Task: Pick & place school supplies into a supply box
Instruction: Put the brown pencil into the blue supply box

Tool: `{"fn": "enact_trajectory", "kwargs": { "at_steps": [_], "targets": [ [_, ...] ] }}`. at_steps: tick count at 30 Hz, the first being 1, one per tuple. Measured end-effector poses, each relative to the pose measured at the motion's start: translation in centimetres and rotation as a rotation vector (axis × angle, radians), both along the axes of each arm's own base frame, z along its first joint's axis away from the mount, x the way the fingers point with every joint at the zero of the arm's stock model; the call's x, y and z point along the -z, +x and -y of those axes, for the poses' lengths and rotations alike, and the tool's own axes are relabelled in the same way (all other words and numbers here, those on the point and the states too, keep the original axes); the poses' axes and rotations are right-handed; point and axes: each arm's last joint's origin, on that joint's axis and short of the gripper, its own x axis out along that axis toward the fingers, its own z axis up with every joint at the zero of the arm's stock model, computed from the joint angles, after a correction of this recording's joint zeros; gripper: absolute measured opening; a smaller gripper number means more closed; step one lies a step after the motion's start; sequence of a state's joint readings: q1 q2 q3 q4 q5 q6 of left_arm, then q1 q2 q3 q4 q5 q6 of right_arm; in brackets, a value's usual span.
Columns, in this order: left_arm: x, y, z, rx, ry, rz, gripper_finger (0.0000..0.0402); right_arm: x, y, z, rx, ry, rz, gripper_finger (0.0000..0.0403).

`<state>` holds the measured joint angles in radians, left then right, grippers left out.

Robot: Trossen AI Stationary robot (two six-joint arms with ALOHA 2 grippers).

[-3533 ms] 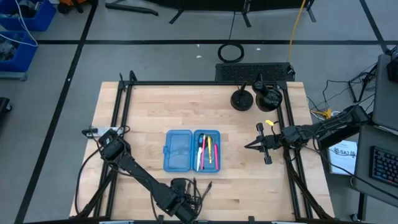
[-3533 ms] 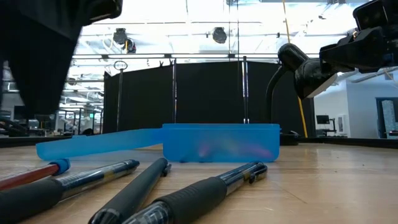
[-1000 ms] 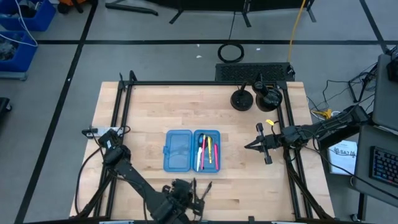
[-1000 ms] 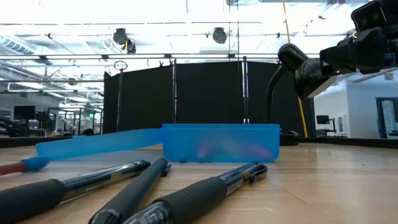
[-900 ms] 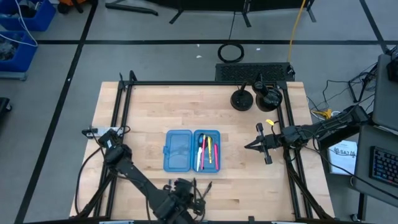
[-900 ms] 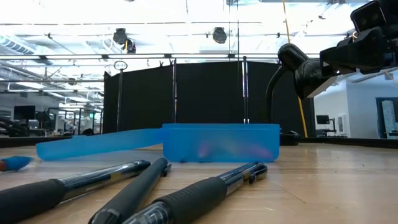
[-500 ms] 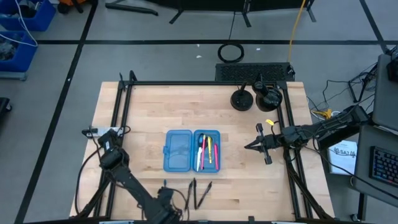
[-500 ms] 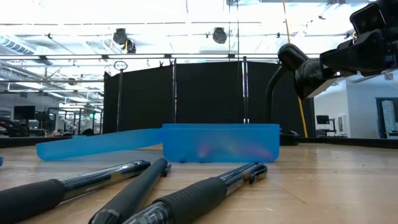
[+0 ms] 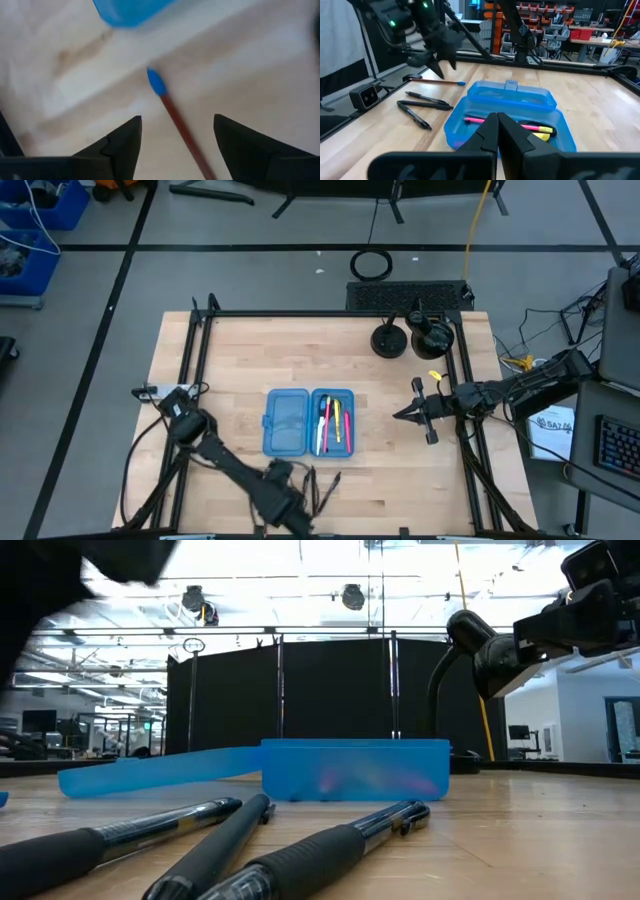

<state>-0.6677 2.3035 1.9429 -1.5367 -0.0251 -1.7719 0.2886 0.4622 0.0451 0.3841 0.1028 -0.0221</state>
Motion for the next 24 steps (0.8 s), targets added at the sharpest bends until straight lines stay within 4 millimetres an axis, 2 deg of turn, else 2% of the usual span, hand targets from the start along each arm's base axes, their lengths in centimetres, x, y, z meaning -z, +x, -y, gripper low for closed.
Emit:
{"fn": "enact_trajectory", "kwargs": {
  "at_steps": [4,7,11,14,18,21,24],
  "targets": [
    [1.5,0.6,-1.6,0.008,-0.017,-0.041,0.0230,0.0,0.0,0.0,-0.001,0.027,-0.009,0.0000],
    [1.4,0.1,-1.8,0.004,-0.036,0.008,0.0215,0.3,0.0,0.0,0.001,0.039,-0.039,0.0000],
    [0.1,-1.9,-1.6,-0.044,0.015,0.167,0.0200,0.5,0.0,0.0,0.002,0.044,-0.061,0.0000],
    [-0.1,-3.7,-1.9,-0.095,0.024,0.205,0.0190,0.6,0.0,0.0,0.002,0.042,-0.066,0.0000],
    [1.2,-4.8,-2.5,-0.137,-0.013,0.249,0.0182,0.6,0.0,0.0,0.002,0.042,-0.066,0.0000],
    [2.1,-4.7,-3.0,-0.137,-0.045,0.311,0.0184,0.5,0.0,0.0,0.003,0.042,-0.066,0.0000],
    [3.1,-4.7,-3.7,-0.130,-0.053,0.287,0.0186,0.5,0.0,0.0,0.003,0.042,-0.065,0.0000]
  ]
}}
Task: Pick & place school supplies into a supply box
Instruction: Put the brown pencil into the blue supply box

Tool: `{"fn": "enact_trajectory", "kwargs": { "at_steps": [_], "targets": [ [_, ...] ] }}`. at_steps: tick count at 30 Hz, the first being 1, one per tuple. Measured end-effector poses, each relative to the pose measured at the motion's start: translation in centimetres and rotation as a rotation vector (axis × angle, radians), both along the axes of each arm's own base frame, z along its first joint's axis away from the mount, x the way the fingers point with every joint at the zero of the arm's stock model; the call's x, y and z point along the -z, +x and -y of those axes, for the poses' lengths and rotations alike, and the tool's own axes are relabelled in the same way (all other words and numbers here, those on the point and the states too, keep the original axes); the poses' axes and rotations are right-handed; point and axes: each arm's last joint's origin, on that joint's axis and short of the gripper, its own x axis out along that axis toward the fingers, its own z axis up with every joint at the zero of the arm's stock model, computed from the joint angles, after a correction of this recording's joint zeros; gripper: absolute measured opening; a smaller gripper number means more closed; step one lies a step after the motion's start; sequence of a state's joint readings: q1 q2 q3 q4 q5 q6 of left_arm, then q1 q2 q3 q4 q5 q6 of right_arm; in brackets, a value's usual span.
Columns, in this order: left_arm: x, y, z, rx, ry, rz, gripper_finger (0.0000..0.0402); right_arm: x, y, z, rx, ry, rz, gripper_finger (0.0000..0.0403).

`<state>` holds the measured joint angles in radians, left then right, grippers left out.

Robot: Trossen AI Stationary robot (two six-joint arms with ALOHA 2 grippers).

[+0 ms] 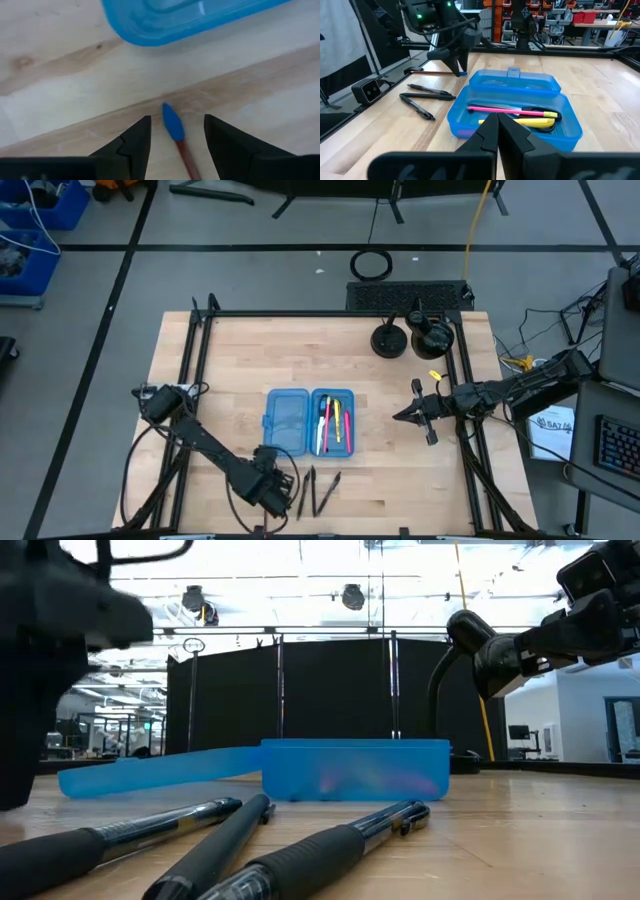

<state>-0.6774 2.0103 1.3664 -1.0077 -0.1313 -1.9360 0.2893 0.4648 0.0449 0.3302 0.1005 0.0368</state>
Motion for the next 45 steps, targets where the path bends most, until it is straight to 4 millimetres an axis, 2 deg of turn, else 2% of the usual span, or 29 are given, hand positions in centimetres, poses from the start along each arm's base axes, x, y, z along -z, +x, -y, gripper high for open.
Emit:
{"fn": "enact_trajectory", "kwargs": {
  "at_steps": [9,12,19,25,28,34,37,41,45],
  "targets": [
    [1.1,-0.1,-0.6,-0.006,-0.074,-0.020,0.0177,0.0,0.0,0.0,-0.001,-0.019,0.003,0.0000],
    [1.3,0.1,-0.4,0.000,-0.091,0.004,0.0141,0.0,0.0,0.0,-0.001,-0.022,0.003,0.0000],
    [1.4,0.2,-0.3,0.003,-0.106,0.018,0.0020,0.0,0.0,0.0,-0.001,-0.024,0.004,0.0000],
    [0.8,0.5,0.0,0.039,-0.090,0.026,0.0018,0.0,0.0,0.0,-0.001,-0.023,0.004,0.0000],
    [-0.5,1.3,0.6,0.071,-0.104,0.020,0.0008,0.0,0.0,0.0,-0.002,-0.023,0.002,0.0000],
    [-5.6,3.0,1.4,0.124,-0.107,0.082,0.0009,0.0,0.0,0.0,-0.003,-0.023,0.002,0.0000],
    [-8.2,4.1,1.3,0.141,-0.077,0.173,0.0008,0.0,0.0,0.0,-0.003,-0.023,0.001,0.0000],
    [-11.2,6.2,-0.6,0.157,-0.030,0.262,0.0010,0.0,0.0,0.0,-0.004,-0.023,0.002,0.0000],
    [-13.1,9.2,-4.8,0.205,0.044,0.339,0.0007,0.0,0.0,0.0,-0.004,-0.023,0.002,0.0000]
  ]
}}
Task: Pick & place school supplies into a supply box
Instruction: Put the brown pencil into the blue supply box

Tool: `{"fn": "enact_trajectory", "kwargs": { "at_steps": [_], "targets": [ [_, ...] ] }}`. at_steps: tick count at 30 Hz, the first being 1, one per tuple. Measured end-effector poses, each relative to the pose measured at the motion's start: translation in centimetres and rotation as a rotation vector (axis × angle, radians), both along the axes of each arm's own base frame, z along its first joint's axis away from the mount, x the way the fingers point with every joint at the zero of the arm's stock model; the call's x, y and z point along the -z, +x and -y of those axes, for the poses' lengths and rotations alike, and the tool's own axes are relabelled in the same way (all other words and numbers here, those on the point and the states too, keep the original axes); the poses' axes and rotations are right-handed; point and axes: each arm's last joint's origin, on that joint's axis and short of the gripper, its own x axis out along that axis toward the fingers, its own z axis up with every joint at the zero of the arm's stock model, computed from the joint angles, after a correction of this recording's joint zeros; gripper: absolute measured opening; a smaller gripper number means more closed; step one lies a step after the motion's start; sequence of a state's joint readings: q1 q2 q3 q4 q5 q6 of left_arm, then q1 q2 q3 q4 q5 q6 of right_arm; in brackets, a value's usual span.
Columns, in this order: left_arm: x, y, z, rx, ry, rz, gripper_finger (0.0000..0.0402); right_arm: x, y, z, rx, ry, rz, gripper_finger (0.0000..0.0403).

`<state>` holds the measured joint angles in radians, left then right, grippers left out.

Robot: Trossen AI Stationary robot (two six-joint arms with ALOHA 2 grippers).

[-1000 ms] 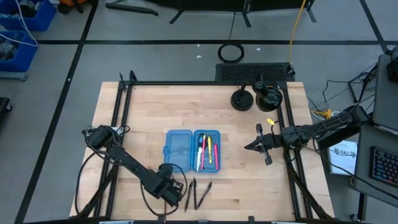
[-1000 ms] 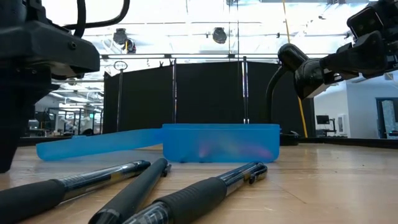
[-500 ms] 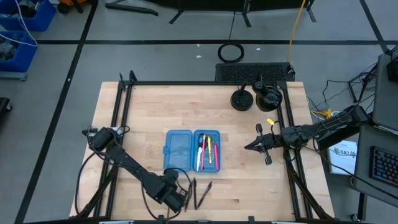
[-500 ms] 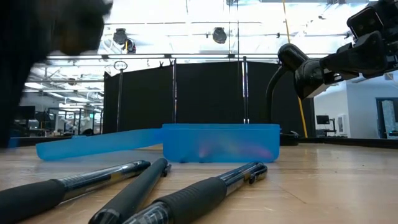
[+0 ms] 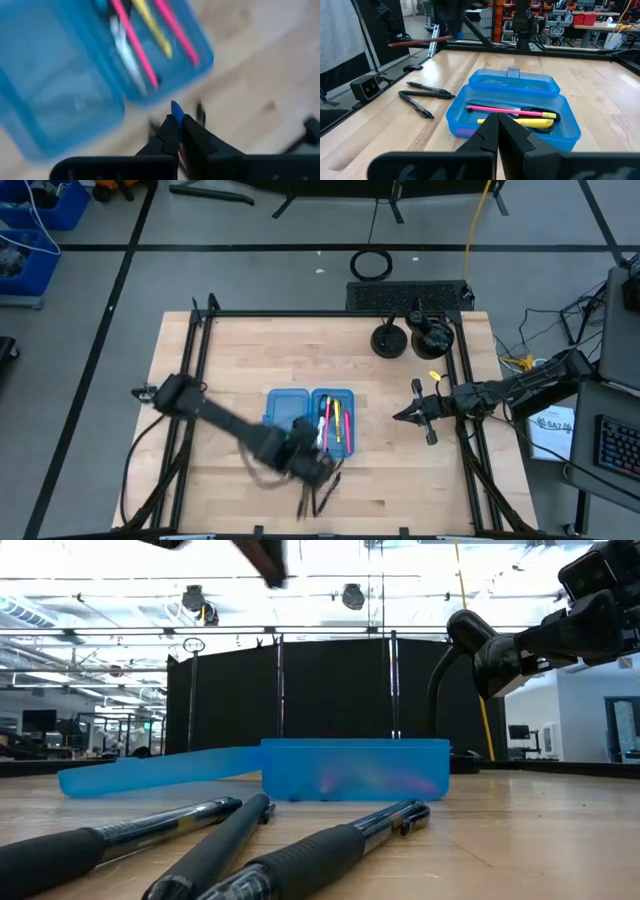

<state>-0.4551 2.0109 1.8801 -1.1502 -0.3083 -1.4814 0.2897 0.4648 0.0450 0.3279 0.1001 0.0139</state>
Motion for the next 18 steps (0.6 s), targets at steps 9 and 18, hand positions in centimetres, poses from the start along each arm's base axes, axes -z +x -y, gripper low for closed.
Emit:
{"fn": "enact_trajectory", "kwargs": {
  "at_steps": [9,18],
  "targets": [
    [0.4,3.8,-11.3,0.021,0.115,-0.026,0.0008,0.1,0.0,0.0,0.001,0.010,-0.009,0.0000],
    [5.4,4.2,-14.7,-0.028,0.072,-0.036,0.0008,0.3,0.0,0.0,0.002,0.012,-0.029,0.0000]
  ]
}}
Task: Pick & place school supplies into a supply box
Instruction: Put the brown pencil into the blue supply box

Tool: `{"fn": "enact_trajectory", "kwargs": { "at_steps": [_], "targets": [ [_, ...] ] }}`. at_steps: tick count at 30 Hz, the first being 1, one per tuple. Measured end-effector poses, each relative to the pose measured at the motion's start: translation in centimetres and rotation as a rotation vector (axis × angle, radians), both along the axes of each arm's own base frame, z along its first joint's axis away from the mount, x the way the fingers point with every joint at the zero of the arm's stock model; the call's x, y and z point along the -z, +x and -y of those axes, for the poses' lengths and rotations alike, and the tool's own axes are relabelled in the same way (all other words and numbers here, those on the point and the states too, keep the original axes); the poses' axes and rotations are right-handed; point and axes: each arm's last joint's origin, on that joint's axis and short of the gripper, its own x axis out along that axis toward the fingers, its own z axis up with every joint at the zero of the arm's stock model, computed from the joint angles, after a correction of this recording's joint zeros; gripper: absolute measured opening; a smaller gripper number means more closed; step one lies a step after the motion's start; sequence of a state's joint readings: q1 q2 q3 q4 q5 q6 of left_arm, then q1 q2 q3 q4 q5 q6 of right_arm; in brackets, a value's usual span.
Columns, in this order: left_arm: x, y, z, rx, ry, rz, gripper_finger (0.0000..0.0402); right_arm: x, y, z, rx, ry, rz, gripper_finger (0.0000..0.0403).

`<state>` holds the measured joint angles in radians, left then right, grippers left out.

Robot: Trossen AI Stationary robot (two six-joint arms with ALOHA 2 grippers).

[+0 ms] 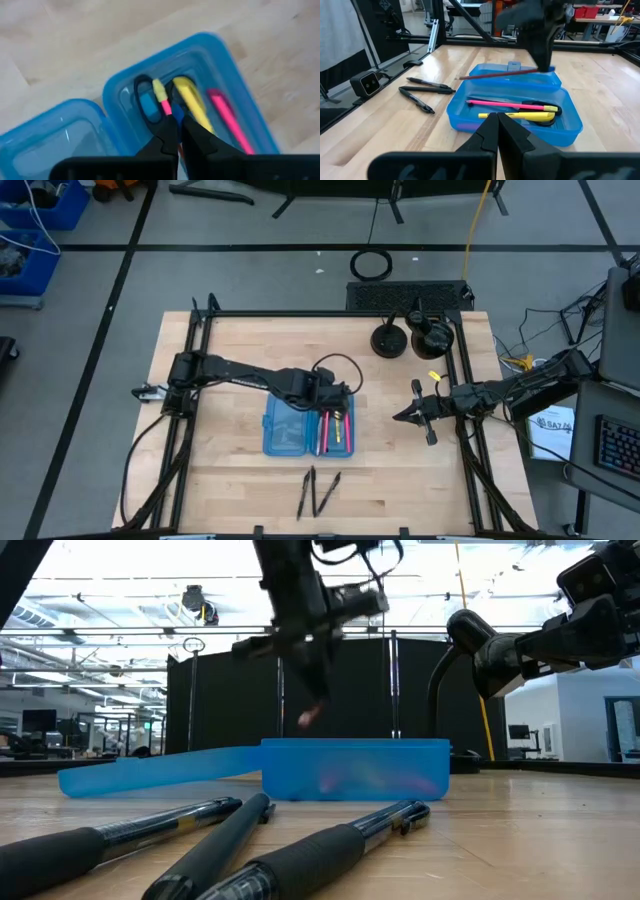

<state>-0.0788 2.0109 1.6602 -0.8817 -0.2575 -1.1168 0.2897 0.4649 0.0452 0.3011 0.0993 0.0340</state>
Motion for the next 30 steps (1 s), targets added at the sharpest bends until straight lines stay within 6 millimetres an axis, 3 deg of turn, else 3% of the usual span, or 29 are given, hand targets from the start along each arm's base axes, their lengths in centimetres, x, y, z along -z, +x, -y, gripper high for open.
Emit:
{"fn": "enact_trajectory", "kwargs": {
  "at_steps": [9,23,30],
  "targets": [
    [3.0,-0.6,-1.5,-0.057,-0.029,-0.012,0.0011,0.0,0.0,0.0,0.000,0.000,0.000,0.0000],
    [3.7,-0.3,-2.1,-0.060,-0.030,-0.011,0.0007,-0.1,0.0,0.0,0.000,0.002,0.007,0.0000],
    [6.4,0.2,-2.2,-0.070,-0.044,-0.069,0.0006,-0.1,0.0,0.0,-0.001,0.002,0.006,0.0000]
  ]
}}
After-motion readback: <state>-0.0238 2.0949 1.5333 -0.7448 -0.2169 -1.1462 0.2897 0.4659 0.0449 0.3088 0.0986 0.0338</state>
